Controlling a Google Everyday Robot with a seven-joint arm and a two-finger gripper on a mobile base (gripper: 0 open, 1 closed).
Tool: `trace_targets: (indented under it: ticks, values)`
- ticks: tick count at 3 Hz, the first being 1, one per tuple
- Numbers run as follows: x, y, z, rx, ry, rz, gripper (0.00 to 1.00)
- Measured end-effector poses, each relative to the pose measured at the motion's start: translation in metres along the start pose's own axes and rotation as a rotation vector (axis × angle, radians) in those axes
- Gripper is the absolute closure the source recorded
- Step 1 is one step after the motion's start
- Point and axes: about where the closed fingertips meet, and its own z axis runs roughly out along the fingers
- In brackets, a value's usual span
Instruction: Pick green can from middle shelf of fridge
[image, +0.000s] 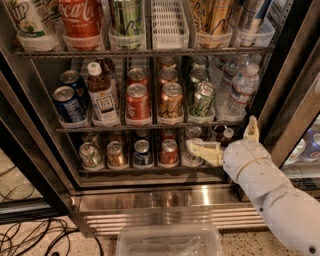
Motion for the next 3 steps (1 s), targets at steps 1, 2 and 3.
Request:
trace_targets:
  ticks: [1,2,3]
  values:
    - [0.0,0.008,0.002,0.007,-0.031,-0.02,0.19]
    - [-0.01,0.018,0.01,0.004,-0.09,-0.047,0.23]
    - [-0.019,0.023,0.016,0.023,-0.135,-0.07,0.24]
